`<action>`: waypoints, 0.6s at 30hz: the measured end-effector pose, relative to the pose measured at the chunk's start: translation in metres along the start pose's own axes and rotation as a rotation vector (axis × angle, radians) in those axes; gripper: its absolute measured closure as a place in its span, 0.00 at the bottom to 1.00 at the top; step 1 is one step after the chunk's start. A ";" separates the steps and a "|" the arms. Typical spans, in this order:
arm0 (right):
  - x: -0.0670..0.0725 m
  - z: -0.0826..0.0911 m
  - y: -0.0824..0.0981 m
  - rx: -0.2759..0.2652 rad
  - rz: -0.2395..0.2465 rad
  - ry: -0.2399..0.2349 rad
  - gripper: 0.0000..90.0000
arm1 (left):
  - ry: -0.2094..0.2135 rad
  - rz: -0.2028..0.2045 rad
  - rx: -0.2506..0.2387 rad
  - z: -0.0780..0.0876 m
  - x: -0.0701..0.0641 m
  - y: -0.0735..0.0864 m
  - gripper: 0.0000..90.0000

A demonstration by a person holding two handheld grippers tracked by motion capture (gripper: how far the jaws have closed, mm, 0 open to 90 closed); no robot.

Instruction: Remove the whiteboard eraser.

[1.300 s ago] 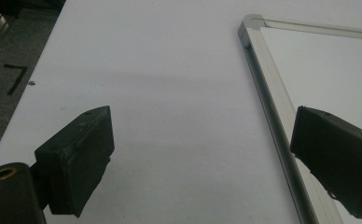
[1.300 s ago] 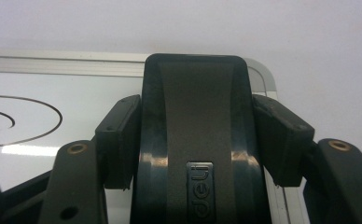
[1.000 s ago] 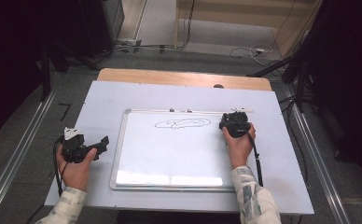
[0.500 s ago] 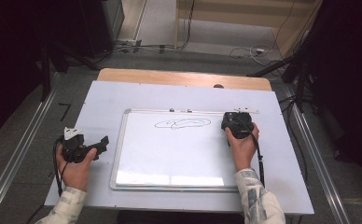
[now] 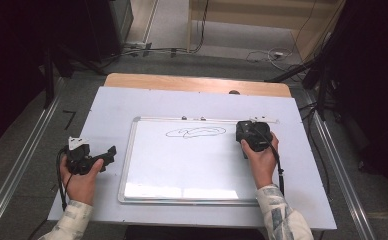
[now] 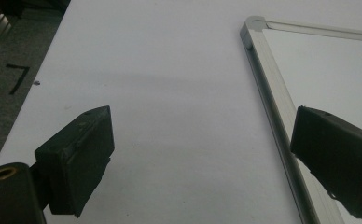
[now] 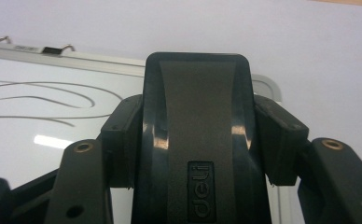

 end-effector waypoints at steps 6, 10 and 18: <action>0.009 0.006 -0.001 -0.008 0.031 -0.035 0.43 | -0.001 0.000 0.003 0.000 0.000 0.000 0.07; 0.012 0.008 -0.001 -0.010 0.042 -0.049 0.43 | -0.001 0.001 0.004 0.000 0.000 0.001 0.07; 0.016 0.008 -0.001 -0.009 0.051 -0.063 0.43 | -0.003 -0.001 0.004 0.000 -0.001 0.001 0.07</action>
Point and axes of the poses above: each handheld gripper's, and its own axes: z roughly backward along the jaws, y roughly out of its underside, x roughly to its left, the point moved 4 cm from there along -z, roughly forward along the jaws, and after that the axes turned 12 degrees about y, right-handed, at the moved point
